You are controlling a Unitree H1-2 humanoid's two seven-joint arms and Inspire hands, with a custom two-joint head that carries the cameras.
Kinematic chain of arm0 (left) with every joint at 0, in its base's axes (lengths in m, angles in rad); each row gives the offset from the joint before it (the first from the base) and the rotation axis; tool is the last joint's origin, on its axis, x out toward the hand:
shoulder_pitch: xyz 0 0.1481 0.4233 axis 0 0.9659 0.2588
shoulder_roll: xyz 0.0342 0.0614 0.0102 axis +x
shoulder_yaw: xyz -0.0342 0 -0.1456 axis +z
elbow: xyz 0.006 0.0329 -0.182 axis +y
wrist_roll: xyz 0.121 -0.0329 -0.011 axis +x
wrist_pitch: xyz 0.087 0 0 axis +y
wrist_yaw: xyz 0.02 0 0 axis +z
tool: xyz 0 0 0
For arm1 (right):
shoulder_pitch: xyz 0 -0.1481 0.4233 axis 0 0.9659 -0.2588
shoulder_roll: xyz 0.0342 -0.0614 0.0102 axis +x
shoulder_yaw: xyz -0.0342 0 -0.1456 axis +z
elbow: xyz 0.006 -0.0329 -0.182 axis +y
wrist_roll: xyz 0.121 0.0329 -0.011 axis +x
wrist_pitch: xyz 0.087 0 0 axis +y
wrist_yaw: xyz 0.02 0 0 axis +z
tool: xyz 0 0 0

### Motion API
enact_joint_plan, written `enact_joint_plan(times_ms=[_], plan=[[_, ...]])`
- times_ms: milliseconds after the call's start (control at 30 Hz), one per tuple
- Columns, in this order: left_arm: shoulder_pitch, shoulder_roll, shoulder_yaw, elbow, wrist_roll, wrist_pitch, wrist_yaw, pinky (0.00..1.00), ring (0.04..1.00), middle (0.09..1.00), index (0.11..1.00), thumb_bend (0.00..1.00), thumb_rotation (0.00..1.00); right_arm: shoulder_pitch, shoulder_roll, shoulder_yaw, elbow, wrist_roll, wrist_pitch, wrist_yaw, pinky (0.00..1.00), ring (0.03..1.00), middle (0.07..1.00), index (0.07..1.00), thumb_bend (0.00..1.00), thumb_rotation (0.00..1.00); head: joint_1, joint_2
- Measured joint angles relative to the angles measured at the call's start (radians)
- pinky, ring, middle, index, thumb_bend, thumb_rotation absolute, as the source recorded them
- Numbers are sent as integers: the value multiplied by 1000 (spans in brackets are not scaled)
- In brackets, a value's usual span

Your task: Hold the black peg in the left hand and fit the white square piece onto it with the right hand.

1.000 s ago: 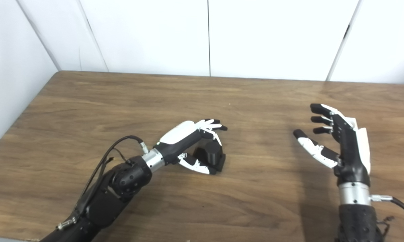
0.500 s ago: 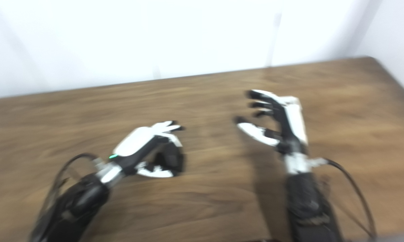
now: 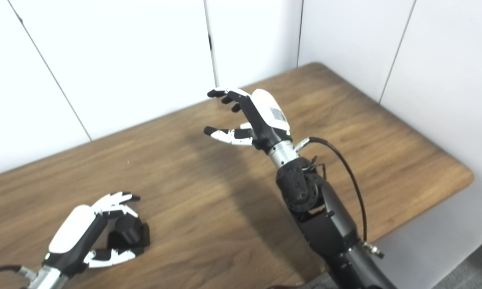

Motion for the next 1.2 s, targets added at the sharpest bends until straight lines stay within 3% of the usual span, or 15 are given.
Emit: enact_joint_plan(times_ms=[200, 467, 700, 833, 1000, 1200], plan=[[9, 0, 2, -4, -7, 0, 3, 861, 879, 834, 488, 523, 52, -63, -120, -2, 16, -38, 50, 87, 591, 747, 797, 745, 601, 300, 2, 2], [19, 9, 10, -21, -18, 2, -20, 862, 879, 834, 488, 523, 52, -161, -237, 63, 137, -112, 94, 215, 616, 784, 832, 758, 635, 334, 11, 6], [28, 12, 16, -32, -19, 4, -23, 862, 879, 833, 488, 523, 52, -225, -276, 118, 243, -121, 109, 307, 714, 871, 889, 775, 655, 358, 20, 9], [32, 13, 20, -42, -19, 9, -30, 861, 877, 834, 488, 523, 52, -273, -314, 178, 331, -119, 103, 392, 781, 915, 915, 786, 672, 349, 26, 11], [42, 14, 25, -54, -24, 19, -35, 867, 886, 841, 488, 523, 51, -345, -378, 256, 425, -113, 64, 508, 811, 945, 936, 804, 758, 303, 31, 17], [45, 15, 26, -60, -25, 32, -42, 881, 893, 846, 489, 523, 52, -406, -413, 315, 468, -110, 50, 617, 869, 989, 980, 853, 882, 361, 37, 20]])
